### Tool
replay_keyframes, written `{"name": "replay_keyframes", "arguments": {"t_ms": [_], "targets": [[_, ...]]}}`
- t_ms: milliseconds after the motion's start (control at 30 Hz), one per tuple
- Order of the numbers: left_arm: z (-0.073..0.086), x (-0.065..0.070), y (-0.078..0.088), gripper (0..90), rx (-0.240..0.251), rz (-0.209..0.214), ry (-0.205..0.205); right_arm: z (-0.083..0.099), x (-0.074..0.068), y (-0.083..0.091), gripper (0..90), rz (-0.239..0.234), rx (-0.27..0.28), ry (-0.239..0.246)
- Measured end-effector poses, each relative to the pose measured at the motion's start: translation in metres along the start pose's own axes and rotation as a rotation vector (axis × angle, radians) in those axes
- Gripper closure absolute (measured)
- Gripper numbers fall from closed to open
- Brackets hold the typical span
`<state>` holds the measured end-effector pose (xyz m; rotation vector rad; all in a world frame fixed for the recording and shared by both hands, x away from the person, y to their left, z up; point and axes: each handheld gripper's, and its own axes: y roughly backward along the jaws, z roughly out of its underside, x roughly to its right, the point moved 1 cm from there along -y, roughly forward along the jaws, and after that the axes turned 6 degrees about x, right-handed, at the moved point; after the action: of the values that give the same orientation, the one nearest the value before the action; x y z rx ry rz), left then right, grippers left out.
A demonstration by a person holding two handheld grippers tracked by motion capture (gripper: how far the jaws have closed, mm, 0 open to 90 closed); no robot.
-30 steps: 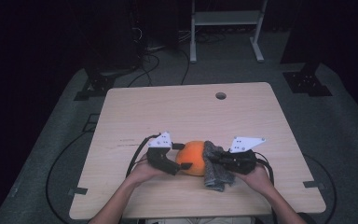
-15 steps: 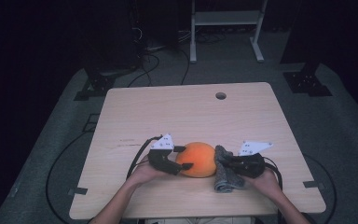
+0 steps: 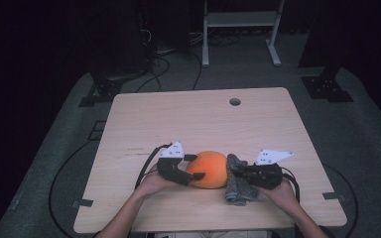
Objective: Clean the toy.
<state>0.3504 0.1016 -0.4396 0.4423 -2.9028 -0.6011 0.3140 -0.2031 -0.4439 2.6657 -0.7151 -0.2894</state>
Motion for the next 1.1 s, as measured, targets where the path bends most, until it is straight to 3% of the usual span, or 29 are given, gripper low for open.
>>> {"name": "replay_keyframes", "arguments": {"t_ms": [200, 367, 500, 567, 600, 667, 700, 767, 867, 933, 1100], "targets": [[-0.001, 0.003, -0.001, 26.5, -0.014, 0.005, -0.021, 0.013, 0.002, 0.000, 81.5, 0.010, -0.083, -0.012], [-0.005, 0.009, -0.004, 28.7, -0.053, 0.006, -0.070, -0.003, -0.005, 0.004, 81.5, -0.022, -0.011, 0.018], [-0.007, 0.015, -0.007, 30.3, -0.066, 0.014, -0.118, -0.026, -0.013, -0.005, 81.5, -0.060, 0.046, 0.054], [-0.007, 0.017, -0.007, 30.3, -0.071, 0.011, -0.122, -0.035, -0.016, -0.012, 81.5, -0.067, 0.057, 0.074], [-0.008, 0.016, -0.007, 29.7, -0.076, 0.013, -0.107, -0.037, -0.017, -0.016, 81.5, -0.061, 0.049, 0.081], [-0.011, 0.011, -0.005, 23.1, -0.073, 0.031, -0.040, -0.036, -0.017, -0.022, 81.8, -0.058, 0.036, 0.079], [-0.014, 0.008, -0.004, 19.7, -0.052, 0.028, 0.004, -0.034, -0.017, -0.024, 81.8, -0.062, 0.031, 0.076], [-0.015, 0.003, -0.005, 18.7, -0.032, 0.014, 0.043, -0.034, -0.018, -0.026, 81.8, -0.060, 0.028, 0.080], [-0.011, 0.004, -0.009, 21.9, -0.042, 0.008, 0.026, -0.033, -0.019, -0.026, 81.8, -0.053, 0.021, 0.085], [-0.008, 0.004, -0.008, 24.8, -0.040, 0.008, 0.037, -0.032, -0.016, -0.024, 81.9, -0.044, 0.015, 0.082], [-0.005, 0.008, -0.007, 26.5, -0.045, 0.011, 0.019, -0.015, -0.006, -0.012, 81.9, -0.014, -0.016, 0.047]]}}
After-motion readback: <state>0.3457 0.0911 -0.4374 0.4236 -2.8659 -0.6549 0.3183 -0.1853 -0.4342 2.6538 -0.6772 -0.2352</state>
